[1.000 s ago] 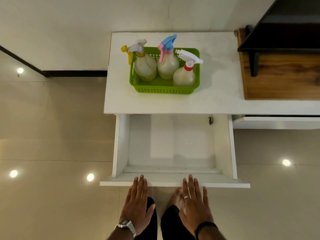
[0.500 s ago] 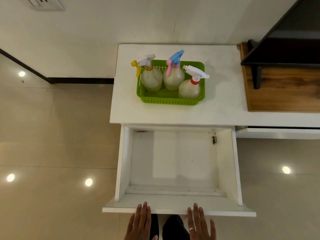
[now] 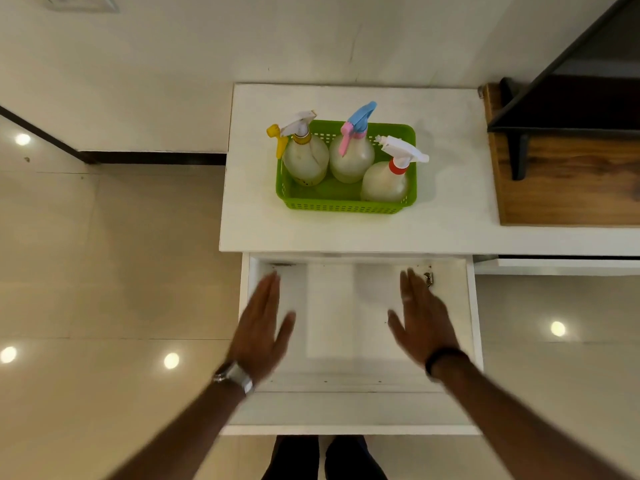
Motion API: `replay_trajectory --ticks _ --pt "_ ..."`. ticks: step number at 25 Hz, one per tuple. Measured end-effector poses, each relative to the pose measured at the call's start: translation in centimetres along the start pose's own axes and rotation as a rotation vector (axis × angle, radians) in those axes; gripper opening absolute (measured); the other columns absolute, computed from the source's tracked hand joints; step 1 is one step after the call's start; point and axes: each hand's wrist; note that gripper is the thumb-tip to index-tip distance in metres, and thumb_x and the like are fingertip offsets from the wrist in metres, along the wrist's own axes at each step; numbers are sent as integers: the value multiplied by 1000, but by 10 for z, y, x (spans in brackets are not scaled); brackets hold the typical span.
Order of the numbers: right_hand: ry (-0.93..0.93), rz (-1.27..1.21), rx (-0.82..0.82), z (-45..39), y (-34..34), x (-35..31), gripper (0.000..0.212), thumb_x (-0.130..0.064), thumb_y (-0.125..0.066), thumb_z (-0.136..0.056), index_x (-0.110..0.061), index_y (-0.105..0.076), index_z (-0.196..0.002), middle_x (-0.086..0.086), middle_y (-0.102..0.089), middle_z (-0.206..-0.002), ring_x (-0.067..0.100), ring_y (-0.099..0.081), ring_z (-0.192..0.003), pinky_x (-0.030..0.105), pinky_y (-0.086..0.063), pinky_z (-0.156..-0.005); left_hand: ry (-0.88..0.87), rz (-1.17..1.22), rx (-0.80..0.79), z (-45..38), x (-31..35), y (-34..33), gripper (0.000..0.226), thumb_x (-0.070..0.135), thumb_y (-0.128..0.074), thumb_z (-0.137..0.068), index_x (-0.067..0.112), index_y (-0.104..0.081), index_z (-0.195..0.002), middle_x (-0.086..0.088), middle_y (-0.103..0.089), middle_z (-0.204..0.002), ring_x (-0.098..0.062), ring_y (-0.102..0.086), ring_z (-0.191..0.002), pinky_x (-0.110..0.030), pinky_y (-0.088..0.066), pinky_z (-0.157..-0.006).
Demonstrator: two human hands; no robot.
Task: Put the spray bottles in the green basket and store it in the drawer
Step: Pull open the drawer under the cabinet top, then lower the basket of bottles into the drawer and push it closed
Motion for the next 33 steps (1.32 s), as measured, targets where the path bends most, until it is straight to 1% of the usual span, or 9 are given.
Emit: replay_trajectory --ticks 4,8,11,13,17,21,26,30,33 --pt "-158 -235 293 -104 78 -5 58 -20 -42 -103 -1 -25 -155 18 -27 -163 30 -27 -150 38 -23 -122 65 164 257 -127 2 54 62 31 -36 -108 5 -18 -161 -10 -21 -170 -20 -19 -158 -29 -15 -128" --pt "-400 -560 281 -168 113 -16 51 -21 -33 -104 -9 -34 -153 13 -38 -159 29 -37 -144 36 -30 -118 316 479 84 -211 5 79 54 40 -33 -108 15 -36 -156 -6 -37 -164 -21 -33 -152 -32 -24 -124" --pt "-460 -575 189 -180 110 -20 42 -14 -32 -101 -9 -53 -137 15 -53 -144 35 -48 -132 30 -40 -97 239 296 -68 -227 -1 81 36 31 -32 -107 7 -57 -116 -13 -66 -101 -37 -58 -94 -40 -45 -80" --pt "-463 -536 194 -180 102 -19 37 -12 -33 -101 -8 -57 -129 18 -58 -134 36 -54 -122 30 -39 -90 225 258 -104 -226 -5 75 32 26 -33 -106 1 -52 -102 -14 -58 -85 -33 -53 -80 -41 -40 -70" --pt "-452 -539 219 -170 93 -19 35 -15 -35 -102 -10 -56 -130 17 -60 -130 35 -56 -117 30 -41 -87 267 348 -78 -220 -5 70 36 25 -35 -107 -4 -56 -103 -30 -66 -107 -46 -65 -103 -60 -52 -94" --pt "-415 -513 212 -143 82 -21 33 -17 -33 -103 -8 -55 -127 19 -63 -122 38 -58 -110 35 -42 -83 254 348 -58 -189 -3 68 34 24 -36 -107 -2 -57 -100 -30 -67 -102 -47 -65 -98 -62 -52 -90" --pt "-356 -449 221 -92 54 -23 34 -15 -35 -104 -6 -53 -131 22 -66 -112 41 -60 -98 34 -38 -76 253 346 -35 -132 -10 54 29 23 -36 -107 7 -54 -90 -14 -60 -76 -26 -51 -67 -45 -40 -64" --pt "-352 -471 219 -49 28 -22 26 -14 -36 -104 -1 -56 -113 21 -65 -97 37 -57 -85 35 -36 -70 272 361 -14 -84 -12 42 33 18 -40 -107 27 -47 -75 6 -47 -63 -11 -40 -56 -29 -30 -56" --pt "-309 -502 226 -13 11 -18 30 -12 -36 -105 -6 -57 -126 10 -63 -93 31 -56 -81 33 -37 -70 284 381 -9 -44 -11 30 40 16 -43 -106 33 -39 -71 7 -41 -58 -10 -35 -51 -27 -25 -52"
Point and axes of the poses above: each hand's wrist, its own z-axis away from the middle knuckle, its own y-axis out of the back of the hand, x = y × z
